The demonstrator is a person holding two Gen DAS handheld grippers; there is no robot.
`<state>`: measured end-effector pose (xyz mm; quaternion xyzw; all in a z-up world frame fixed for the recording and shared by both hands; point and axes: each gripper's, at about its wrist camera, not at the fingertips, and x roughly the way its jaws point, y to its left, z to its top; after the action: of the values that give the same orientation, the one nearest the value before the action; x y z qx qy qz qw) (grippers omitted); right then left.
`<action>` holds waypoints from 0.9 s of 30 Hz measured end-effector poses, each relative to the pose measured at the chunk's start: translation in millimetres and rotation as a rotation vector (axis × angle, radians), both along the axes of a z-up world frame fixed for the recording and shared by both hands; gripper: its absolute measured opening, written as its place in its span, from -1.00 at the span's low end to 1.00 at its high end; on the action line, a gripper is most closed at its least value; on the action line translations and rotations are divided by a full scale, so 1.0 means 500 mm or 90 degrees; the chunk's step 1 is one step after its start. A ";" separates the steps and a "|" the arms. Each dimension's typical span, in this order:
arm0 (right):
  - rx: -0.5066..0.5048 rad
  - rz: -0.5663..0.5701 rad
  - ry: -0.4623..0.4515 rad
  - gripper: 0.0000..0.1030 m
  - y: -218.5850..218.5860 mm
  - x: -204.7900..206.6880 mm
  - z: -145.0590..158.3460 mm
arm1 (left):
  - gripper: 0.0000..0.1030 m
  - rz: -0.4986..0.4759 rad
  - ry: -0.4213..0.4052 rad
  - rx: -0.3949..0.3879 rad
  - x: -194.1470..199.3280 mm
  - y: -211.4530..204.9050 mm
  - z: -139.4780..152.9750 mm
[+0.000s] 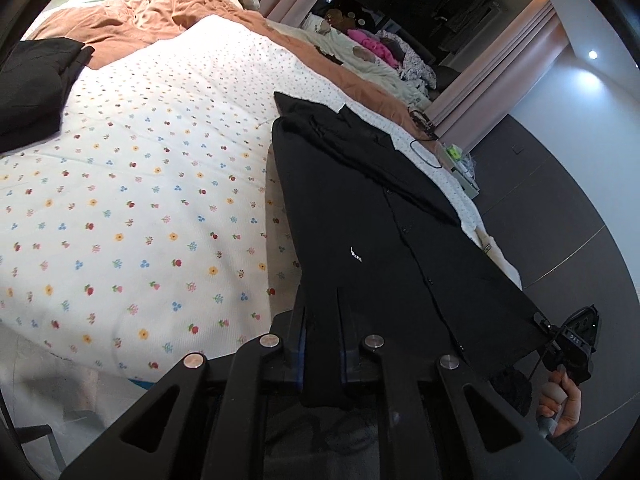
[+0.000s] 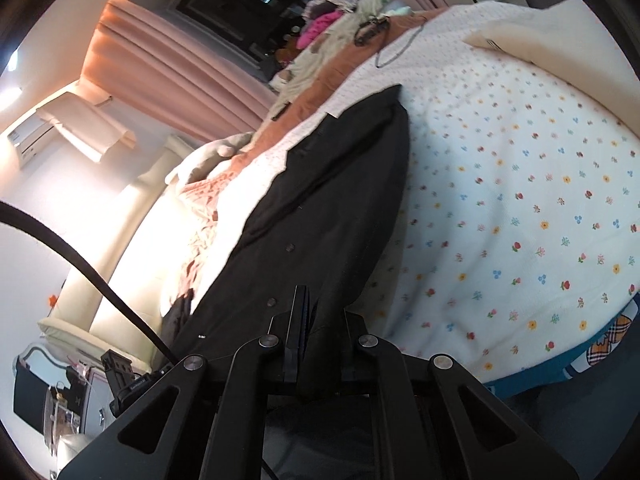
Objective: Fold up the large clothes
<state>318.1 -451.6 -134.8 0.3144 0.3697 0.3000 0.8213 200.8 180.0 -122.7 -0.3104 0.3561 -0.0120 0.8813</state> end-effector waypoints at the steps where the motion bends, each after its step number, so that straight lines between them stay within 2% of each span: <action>1: -0.001 0.001 -0.006 -0.89 0.000 -0.008 0.004 | -0.75 0.002 -0.007 0.000 -0.012 0.001 0.008; 17: 0.009 0.041 -0.109 -0.89 -0.042 -0.152 0.073 | -0.75 0.037 -0.115 0.024 -0.204 -0.017 0.147; 27: 0.036 0.054 -0.186 -0.89 -0.067 -0.196 0.125 | -0.75 0.054 -0.206 0.048 -0.304 -0.029 0.252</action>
<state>220.0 -485.1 -72.2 0.2744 0.2508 0.3869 0.8438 48.8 165.7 3.1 -0.2858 0.1961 -0.0109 0.9379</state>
